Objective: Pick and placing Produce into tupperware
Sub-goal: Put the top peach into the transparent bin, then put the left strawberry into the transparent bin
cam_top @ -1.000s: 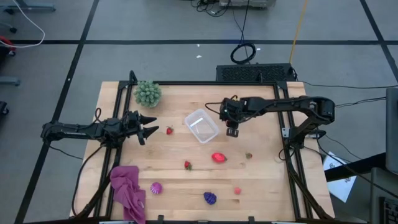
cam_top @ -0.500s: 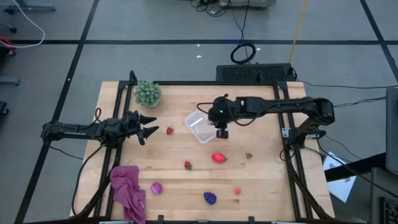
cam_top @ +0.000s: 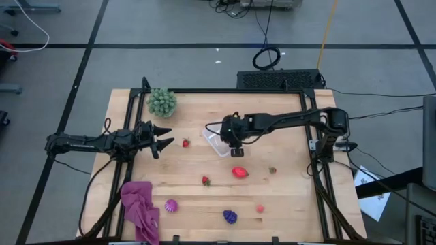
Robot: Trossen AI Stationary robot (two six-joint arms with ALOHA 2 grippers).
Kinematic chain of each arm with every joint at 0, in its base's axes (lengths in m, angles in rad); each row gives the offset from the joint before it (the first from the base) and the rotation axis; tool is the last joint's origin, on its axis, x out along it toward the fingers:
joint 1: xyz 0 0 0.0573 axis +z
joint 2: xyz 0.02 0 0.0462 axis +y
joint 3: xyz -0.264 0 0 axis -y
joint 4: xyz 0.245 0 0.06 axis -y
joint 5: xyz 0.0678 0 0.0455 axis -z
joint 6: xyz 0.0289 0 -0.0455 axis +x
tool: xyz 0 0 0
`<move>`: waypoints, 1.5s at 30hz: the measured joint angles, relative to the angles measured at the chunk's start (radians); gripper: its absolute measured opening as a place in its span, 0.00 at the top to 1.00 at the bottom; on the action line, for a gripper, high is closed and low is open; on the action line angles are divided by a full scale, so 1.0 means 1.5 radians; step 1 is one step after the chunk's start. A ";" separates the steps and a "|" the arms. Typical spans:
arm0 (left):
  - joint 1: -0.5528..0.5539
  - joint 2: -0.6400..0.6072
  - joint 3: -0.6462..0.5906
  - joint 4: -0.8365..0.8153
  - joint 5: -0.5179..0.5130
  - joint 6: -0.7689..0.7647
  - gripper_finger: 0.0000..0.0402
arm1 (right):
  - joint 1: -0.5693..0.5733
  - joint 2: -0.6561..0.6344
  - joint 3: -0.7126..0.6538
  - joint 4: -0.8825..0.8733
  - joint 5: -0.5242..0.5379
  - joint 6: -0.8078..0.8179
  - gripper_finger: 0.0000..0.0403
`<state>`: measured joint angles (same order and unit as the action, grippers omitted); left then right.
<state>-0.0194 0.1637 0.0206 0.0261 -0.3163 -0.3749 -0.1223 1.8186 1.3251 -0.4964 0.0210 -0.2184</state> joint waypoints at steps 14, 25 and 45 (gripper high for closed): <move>0.000 0.000 0.000 0.000 0.000 0.003 0.32 | -0.006 0.052 0.000 0.001 -0.034 0.010 0.68; 0.000 0.000 0.000 0.000 0.001 0.003 0.32 | -0.006 0.051 0.000 0.009 -0.034 -0.003 0.67; 0.000 0.000 0.000 0.000 0.001 0.004 0.32 | -0.002 0.045 0.116 -0.041 0.059 -0.093 0.55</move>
<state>-0.0196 0.1638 0.0207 0.0257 -0.3149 -0.3686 -0.1253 1.8858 1.4993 -0.5585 0.1089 -0.3579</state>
